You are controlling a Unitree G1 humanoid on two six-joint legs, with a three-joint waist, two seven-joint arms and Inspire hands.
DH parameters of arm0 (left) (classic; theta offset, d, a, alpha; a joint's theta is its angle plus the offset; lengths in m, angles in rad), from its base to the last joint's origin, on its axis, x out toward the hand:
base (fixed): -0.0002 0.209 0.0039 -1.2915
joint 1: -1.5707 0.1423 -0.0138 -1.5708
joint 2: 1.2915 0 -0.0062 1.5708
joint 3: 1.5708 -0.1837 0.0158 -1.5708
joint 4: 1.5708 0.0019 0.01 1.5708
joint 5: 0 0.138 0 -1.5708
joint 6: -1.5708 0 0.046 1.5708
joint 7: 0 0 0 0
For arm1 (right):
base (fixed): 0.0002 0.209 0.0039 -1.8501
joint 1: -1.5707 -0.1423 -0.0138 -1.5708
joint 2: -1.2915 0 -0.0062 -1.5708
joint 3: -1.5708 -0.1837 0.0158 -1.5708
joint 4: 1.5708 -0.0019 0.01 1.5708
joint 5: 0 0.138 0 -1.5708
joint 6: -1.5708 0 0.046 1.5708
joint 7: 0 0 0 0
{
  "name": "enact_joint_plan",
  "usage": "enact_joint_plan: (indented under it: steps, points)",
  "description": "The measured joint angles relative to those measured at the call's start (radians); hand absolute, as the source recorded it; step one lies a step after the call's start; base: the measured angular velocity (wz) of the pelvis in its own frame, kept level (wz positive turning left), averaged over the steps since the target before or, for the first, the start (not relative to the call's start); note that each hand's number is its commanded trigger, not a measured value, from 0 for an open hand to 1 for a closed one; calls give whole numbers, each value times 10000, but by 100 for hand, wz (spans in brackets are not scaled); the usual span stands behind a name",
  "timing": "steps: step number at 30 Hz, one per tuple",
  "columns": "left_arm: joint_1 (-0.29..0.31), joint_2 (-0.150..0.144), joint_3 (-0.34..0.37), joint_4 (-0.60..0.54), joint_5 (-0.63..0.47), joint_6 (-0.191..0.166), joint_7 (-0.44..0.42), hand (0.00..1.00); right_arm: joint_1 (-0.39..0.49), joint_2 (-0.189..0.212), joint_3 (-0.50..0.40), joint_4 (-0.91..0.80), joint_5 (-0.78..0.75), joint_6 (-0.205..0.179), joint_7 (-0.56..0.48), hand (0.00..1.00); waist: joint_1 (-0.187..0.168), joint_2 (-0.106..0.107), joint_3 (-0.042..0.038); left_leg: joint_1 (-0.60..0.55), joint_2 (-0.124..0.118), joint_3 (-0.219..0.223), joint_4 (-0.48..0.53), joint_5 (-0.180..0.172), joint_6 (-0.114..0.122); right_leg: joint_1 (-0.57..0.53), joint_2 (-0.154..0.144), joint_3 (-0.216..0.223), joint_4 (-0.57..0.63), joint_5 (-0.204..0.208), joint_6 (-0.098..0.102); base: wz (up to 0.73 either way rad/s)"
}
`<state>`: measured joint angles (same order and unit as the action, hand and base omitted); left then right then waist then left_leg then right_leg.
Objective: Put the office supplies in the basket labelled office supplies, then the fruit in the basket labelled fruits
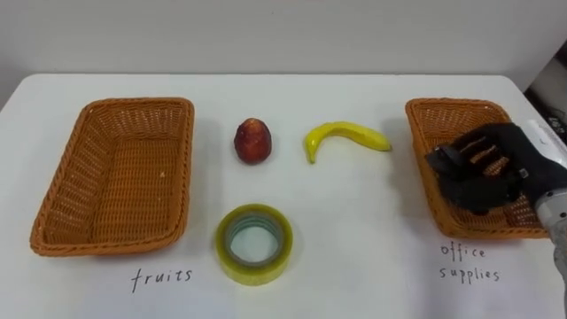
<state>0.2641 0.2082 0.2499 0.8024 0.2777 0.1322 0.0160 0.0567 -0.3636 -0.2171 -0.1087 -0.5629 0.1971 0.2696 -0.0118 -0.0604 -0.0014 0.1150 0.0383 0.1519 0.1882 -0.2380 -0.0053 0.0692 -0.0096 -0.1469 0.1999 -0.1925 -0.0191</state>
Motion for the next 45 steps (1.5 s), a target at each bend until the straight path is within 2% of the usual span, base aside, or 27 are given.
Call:
enact_joint_plan:
  steps: [15, 32, 45]
  points:
    - [1, 0, 5, 0, -7, 129, 4, 0, -15, 0, -19, -127, -14, 17, 67, 0, 35, 27, 16, -26, -6, -7, -4, 0, 0, -9, -7, 5, -1, -1, 1, 0]
    - [2, 12, 7, -197, -16, 202, -66, 0, -279, -1, -25, -165, -4, 114, 62, 0, -92, 23, 2, -26, -4, -1, -28, 0, 0, 31, 7, 12, -105, 6, 8, 0]
    - [-77, 23, 25, -549, -85, 205, -100, 0, -343, -3, -204, -1122, 1865, 180, -888, 0, -72, 41, 13, -11, -4, -6, 13, 0, 0, 0, -12, -49, 42, 6, 8, 0]
